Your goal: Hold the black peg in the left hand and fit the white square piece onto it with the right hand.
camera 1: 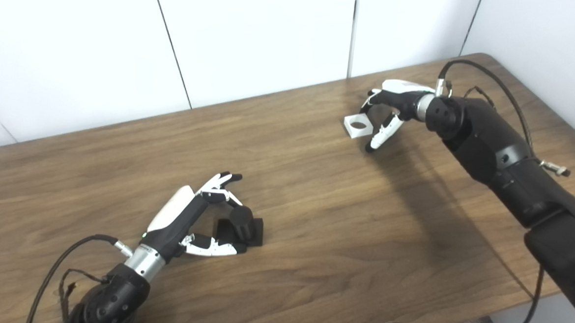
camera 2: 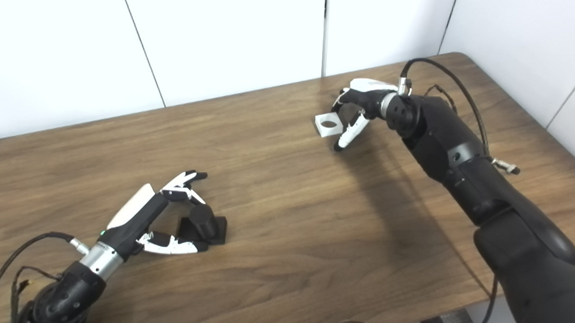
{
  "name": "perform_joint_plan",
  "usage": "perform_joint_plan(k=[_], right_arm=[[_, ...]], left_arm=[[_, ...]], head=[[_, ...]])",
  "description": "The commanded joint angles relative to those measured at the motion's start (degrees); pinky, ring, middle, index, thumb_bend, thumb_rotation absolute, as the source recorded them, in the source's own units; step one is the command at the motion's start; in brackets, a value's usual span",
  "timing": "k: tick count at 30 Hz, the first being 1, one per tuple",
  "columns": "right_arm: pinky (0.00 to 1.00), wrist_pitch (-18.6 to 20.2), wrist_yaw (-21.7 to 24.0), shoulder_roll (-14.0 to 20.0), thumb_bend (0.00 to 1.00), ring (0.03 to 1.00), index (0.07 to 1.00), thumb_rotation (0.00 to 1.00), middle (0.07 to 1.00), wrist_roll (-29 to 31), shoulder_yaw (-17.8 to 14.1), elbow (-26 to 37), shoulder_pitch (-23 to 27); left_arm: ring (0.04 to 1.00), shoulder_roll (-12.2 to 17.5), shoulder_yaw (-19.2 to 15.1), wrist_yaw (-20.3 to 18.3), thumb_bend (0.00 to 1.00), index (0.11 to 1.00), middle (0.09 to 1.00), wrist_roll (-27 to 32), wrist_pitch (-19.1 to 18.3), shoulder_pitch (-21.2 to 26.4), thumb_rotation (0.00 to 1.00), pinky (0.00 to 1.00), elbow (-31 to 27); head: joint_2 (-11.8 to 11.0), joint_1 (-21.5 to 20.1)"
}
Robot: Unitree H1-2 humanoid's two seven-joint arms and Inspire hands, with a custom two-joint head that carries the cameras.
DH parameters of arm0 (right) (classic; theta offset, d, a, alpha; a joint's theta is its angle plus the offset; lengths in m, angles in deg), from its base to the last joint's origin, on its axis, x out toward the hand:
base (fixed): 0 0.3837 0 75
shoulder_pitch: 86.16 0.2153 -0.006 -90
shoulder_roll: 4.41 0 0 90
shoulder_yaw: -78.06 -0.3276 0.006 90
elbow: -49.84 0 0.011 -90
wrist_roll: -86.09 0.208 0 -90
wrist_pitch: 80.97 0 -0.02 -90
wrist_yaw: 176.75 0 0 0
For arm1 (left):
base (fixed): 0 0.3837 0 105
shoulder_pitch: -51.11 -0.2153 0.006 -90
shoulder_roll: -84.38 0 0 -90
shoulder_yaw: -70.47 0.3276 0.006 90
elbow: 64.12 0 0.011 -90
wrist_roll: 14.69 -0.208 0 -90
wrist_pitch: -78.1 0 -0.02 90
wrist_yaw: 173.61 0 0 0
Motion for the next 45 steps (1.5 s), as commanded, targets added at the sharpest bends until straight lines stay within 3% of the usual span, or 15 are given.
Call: perform_joint_plan(k=[1, 19, 24, 26, 28, 45], right_arm=[[1.0, -0.8, -1.0, 0.3, 0.81, 0.996, 0.804, 0.32, 0.982, -0.4, 0.0, -0.7, 2.4], [0.97, -2.7, -4.8, -1.9, 0.74, 0.96, 0.752, 0.3, 0.946, -0.5, 1.0, -5.0, 4.1], [0.93, -3.9, -8.5, -2.5, 0.71, 0.929, 0.659, 0.23, 0.902, -0.3, 0.5, -5.9, 3.6], [0.91, -4.3, -10.4, -2.8, 0.57, 0.909, 0.538, 0.17, 0.882, -0.4, 0.4, -6.5, 3.5], [0.9, -4.8, -11.7, -3.0, 0.52, 0.89, 0.496, 0.15, 0.859, -0.4, 0.3, -6.9, 3.4], [0.92, -8.3, -15.8, -2.2, 0.52, 0.88, 0.484, 0.13, 0.815, -1.3, 0.5, -7.5, 3.0]], left_arm=[[0.997, 0.9, -0.4, -0.1, 0.52, 0.492, 0.946, -0.6, -0.8, 0.0, 0.08, 0.88, -1.2], [0.998, 0.8, -0.4, 0.1, 0.52, 0.492, 0.943, -1.1, -2.0, -0.6, 0.08, 0.88, -2.5], [0.998, 0.8, -0.4, -0.1, 0.52, 0.492, 0.943, -1.1, -2.7, -0.6, 0.08, 0.88, -2.8], [0.998, 0.9, -0.4, -0.1, 0.52, 0.492, 0.945, -1.1, -2.6, -0.6, 0.08, 0.88, -2.7], [0.996, 1.0, -0.4, 0.0, 0.52, 0.492, 0.943, -1.1, -2.4, -0.5, 0.08, 0.88, -2.6], [0.995, 0.8, -0.3, -0.1, 0.52, 0.492, 0.942, -1.6, -3.2, -0.4, 0.08, 0.88, -2.7]], head=[[0.1, 0.1], [0.7, 1.2], [0.9, 1.3], [0.9, 1.3], [0.9, 1.3], [1.2, 1.4]])
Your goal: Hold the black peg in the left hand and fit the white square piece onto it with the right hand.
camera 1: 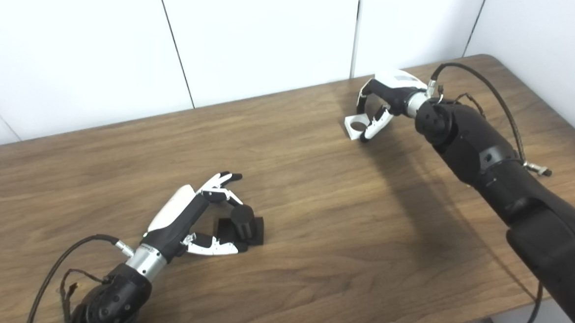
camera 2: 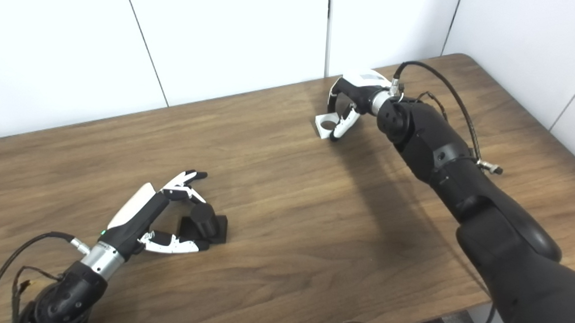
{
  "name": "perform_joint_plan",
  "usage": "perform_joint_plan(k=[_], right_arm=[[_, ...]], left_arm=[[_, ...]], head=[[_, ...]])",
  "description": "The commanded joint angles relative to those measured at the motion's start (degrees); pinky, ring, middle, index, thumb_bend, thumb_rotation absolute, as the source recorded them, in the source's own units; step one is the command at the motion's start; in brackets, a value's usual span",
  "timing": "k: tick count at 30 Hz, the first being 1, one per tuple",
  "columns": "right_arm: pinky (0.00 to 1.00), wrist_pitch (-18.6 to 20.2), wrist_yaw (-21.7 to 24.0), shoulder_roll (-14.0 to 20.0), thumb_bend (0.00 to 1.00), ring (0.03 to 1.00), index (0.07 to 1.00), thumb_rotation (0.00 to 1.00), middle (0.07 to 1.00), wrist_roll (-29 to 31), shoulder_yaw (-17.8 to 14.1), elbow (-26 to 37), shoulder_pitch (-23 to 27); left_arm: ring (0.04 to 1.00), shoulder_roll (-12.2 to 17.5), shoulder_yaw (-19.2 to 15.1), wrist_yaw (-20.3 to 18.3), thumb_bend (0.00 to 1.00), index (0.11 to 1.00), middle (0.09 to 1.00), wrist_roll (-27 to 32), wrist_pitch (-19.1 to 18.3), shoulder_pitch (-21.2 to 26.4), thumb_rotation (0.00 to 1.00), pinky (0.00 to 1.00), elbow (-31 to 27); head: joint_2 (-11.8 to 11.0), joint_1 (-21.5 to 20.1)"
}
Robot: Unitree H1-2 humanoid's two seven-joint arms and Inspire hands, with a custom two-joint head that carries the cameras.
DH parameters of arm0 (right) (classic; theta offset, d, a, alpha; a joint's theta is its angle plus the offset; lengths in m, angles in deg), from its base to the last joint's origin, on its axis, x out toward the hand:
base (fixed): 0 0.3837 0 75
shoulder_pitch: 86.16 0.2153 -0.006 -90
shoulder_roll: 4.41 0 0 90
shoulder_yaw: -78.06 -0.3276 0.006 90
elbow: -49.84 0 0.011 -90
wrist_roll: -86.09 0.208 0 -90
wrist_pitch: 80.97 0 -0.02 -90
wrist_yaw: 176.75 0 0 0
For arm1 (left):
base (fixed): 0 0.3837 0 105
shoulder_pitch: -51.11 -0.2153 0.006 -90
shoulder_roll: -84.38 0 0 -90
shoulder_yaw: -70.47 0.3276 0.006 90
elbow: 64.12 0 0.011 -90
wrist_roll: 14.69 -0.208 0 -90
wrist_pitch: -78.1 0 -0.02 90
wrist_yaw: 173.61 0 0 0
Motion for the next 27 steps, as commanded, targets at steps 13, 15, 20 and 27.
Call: perform_joint_plan(k=[13, 15, 20, 27], right_arm=[[0.97, -1.2, -2.4, 1.6, 0.52, 0.897, 0.484, 0.13, 0.822, 0.5, -2.9, 7.1, -1.2], [0.98, -1.6, -2.3, 1.6, 0.52, 0.9, 0.484, 0.13, 0.821, 1.0, -3.8, 9.6, -1.9], [0.98, -1.7, -1.4, 1.6, 0.52, 0.911, 0.483, 0.13, 0.816, 2.6, -5.9, 15.7, -3.0], [0.95, -1.8, 0.3, 1.3, 0.52, 0.899, 0.481, 0.13, 0.81, 4.1, -8.2, 24.4, -3.9]], left_arm=[[0.996, 0.5, -0.2, 0.0, 0.52, 0.492, 0.942, -0.7, -0.8, 0.8, 0.08, 0.89, 0.0], [0.997, 0.4, -0.1, 0.0, 0.52, 0.492, 0.943, -0.8, -0.7, 1.1, 0.08, 0.89, 0.5], [0.998, 0.1, 0.3, 0.0, 0.52, 0.492, 0.945, -1.0, -0.7, 1.4, 0.08, 0.89, 1.3], [1.0, -0.4, 0.4, 0.2, 0.52, 0.492, 0.943, -1.0, -0.5, 1.6, 0.08, 0.89, 1.9]], head=[[0.1, 0.0], [0.0, -0.2], [-0.1, 0.2], [-0.1, 0.6]])
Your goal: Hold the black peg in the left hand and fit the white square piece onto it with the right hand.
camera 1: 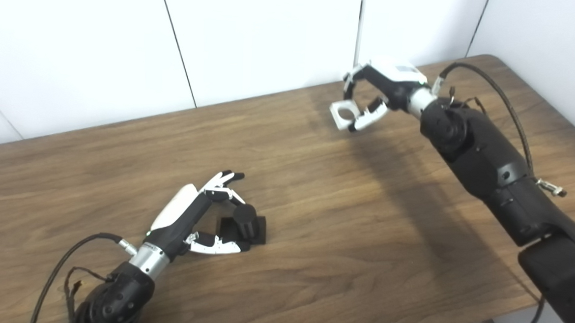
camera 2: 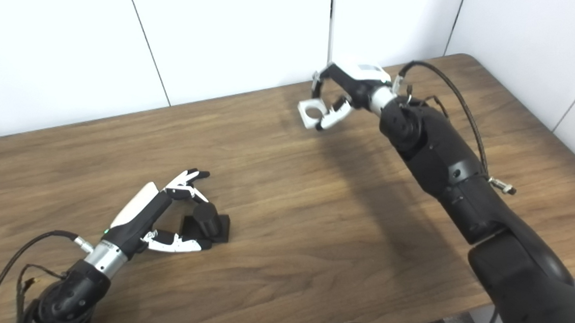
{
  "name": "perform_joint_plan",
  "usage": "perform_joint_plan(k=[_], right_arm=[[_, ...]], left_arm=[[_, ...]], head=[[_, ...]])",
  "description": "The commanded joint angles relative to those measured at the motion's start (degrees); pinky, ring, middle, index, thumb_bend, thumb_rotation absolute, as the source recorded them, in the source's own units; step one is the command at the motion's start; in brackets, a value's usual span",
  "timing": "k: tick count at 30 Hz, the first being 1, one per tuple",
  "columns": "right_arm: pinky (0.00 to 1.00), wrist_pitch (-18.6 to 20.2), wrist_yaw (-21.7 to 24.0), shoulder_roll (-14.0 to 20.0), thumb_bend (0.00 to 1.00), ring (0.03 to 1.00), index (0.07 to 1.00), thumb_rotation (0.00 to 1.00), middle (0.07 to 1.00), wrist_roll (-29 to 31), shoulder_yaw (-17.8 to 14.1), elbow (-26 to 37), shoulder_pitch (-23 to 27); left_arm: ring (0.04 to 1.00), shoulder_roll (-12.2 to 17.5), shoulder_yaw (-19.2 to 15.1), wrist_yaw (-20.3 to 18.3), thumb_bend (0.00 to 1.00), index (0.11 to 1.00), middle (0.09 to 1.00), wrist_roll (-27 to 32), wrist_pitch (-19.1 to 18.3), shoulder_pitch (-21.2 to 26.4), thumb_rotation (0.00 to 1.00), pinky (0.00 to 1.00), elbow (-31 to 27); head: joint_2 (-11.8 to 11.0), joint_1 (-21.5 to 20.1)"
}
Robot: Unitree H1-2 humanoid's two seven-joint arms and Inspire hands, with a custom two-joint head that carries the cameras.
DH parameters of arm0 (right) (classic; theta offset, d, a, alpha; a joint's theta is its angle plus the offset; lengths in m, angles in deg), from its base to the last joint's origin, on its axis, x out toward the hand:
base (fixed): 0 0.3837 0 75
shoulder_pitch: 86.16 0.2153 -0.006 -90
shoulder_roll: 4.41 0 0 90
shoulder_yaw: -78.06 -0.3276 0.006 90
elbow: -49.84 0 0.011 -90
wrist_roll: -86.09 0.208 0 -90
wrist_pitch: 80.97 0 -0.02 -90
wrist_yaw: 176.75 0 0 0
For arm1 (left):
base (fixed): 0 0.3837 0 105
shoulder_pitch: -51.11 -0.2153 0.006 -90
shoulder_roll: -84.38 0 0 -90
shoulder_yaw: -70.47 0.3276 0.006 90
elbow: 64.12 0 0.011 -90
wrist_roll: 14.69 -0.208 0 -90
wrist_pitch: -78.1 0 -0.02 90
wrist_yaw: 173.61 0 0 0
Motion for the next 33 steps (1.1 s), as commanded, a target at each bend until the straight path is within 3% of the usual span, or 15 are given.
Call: perform_joint_plan(k=[1, 23, 33], right_arm=[[0.95, -0.8, 0.0, 0.9, 0.52, 0.898, 0.481, 0.13, 0.811, 0.9, -1.9, 4.3, 2.2], [0.84, 0.2, 9.2, -1.4, 0.52, 0.907, 0.48, 0.14, 0.816, 5.1, -2.5, 22.8, -0.1], [0.8, -0.7, 13.4, -2.4, 0.52, 0.91, 0.478, 0.14, 0.825, 7.2, -1.7, 26.9, 0.2]], left_arm=[[1.0, 0.3, 0.2, -0.1, 0.52, 0.492, 0.943, -0.8, -0.8, 1.2, 0.08, 0.89, 0.9], [1.0, -0.6, 0.5, -0.1, 0.52, 0.492, 0.949, -1.9, -3.1, 1.4, 0.08, 0.88, -0.9], [1.0, -1.0, 0.2, -0.3, 0.52, 0.491, 0.948, -1.7, -4.4, 1.8, 0.08, 0.9, -1.2]], head=[[0.0, 0.2], [1.3, 4.2], [1.9, 6.2]])
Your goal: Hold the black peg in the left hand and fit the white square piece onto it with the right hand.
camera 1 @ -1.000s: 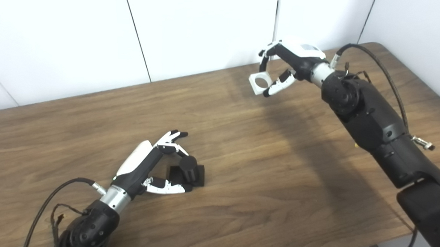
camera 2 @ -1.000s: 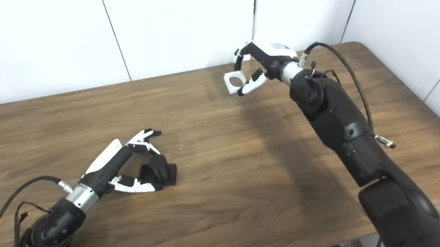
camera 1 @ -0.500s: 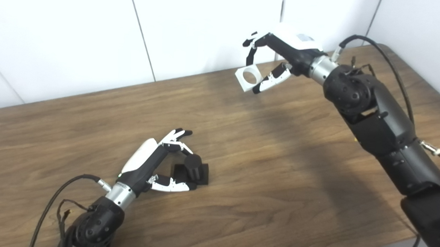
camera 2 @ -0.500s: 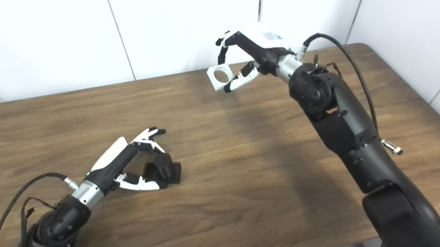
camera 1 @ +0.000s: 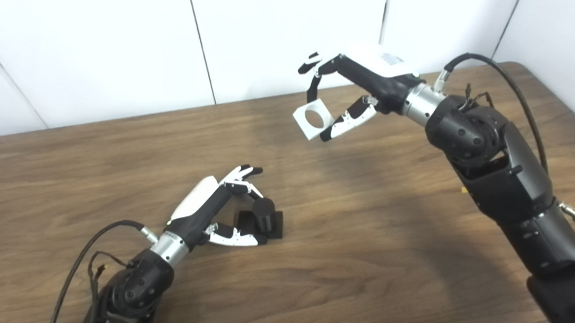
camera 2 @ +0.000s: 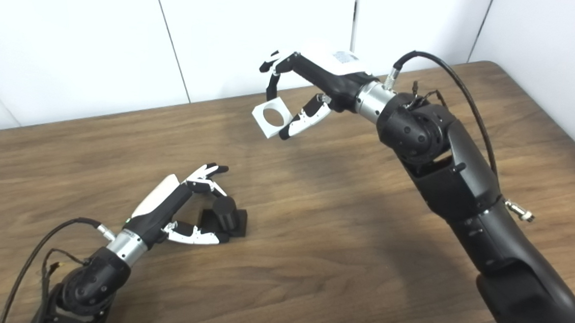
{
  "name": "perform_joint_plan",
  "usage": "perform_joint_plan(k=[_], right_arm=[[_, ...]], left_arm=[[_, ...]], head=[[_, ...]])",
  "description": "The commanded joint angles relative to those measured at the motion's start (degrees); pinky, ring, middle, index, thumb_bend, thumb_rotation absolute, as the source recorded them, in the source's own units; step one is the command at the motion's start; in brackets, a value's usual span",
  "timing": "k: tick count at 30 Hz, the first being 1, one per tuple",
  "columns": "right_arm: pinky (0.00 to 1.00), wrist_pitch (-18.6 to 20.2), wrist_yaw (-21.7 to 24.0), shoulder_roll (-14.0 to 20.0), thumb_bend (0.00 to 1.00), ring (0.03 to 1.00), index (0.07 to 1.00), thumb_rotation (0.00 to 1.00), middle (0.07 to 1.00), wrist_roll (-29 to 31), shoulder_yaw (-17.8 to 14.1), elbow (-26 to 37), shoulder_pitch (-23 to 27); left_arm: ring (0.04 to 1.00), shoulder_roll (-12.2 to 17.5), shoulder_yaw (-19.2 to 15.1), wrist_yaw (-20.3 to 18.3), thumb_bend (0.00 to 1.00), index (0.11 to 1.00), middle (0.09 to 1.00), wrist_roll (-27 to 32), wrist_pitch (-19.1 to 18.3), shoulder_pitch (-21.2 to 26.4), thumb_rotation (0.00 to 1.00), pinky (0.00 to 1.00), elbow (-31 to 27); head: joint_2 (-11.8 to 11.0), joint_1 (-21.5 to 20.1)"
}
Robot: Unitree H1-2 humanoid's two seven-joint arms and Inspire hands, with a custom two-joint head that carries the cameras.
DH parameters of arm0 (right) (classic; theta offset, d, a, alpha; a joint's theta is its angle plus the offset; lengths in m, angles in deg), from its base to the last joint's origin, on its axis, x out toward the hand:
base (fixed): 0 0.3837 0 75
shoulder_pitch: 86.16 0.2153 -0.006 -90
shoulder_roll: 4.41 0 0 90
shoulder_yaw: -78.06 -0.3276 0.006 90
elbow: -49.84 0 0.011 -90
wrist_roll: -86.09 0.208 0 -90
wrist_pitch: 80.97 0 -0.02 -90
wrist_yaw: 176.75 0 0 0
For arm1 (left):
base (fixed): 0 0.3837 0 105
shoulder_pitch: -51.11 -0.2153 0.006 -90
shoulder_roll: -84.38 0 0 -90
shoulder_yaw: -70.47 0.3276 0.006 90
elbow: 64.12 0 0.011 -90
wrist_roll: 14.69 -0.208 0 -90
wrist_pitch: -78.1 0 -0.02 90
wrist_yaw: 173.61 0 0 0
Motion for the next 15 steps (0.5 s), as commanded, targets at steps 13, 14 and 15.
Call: perform_joint_plan(k=[13, 14, 15], right_arm=[[0.83, 1.6, 12.8, 2.2, 0.52, 0.942, 0.477, 0.14, 0.837, 6.6, 2.2, 4.6, 6.2], [0.83, 2.1, 13.8, 2.3, 0.52, 0.943, 0.477, 0.14, 0.842, 6.9, 2.4, 4.6, 6.7], [0.83, 2.6, 14.6, 2.3, 0.52, 0.942, 0.477, 0.14, 0.844, 7.1, 2.5, 4.6, 7.0]], left_arm=[[1.0, -0.6, 0.4, -0.3, 0.52, 0.491, 0.949, -1.2, -2.7, 1.5, 0.08, 0.9, -0.8], [1.0, -0.7, 0.5, -0.3, 0.52, 0.491, 0.95, -1.3, -2.7, 1.6, 0.08, 0.9, -0.7], [1.0, -0.7, 0.5, -0.2, 0.52, 0.491, 0.951, -1.4, -2.7, 1.6, 0.08, 0.9, -0.6]], head=[[0.4, 2.7], [0.4, 2.8], [0.5, 2.9]])
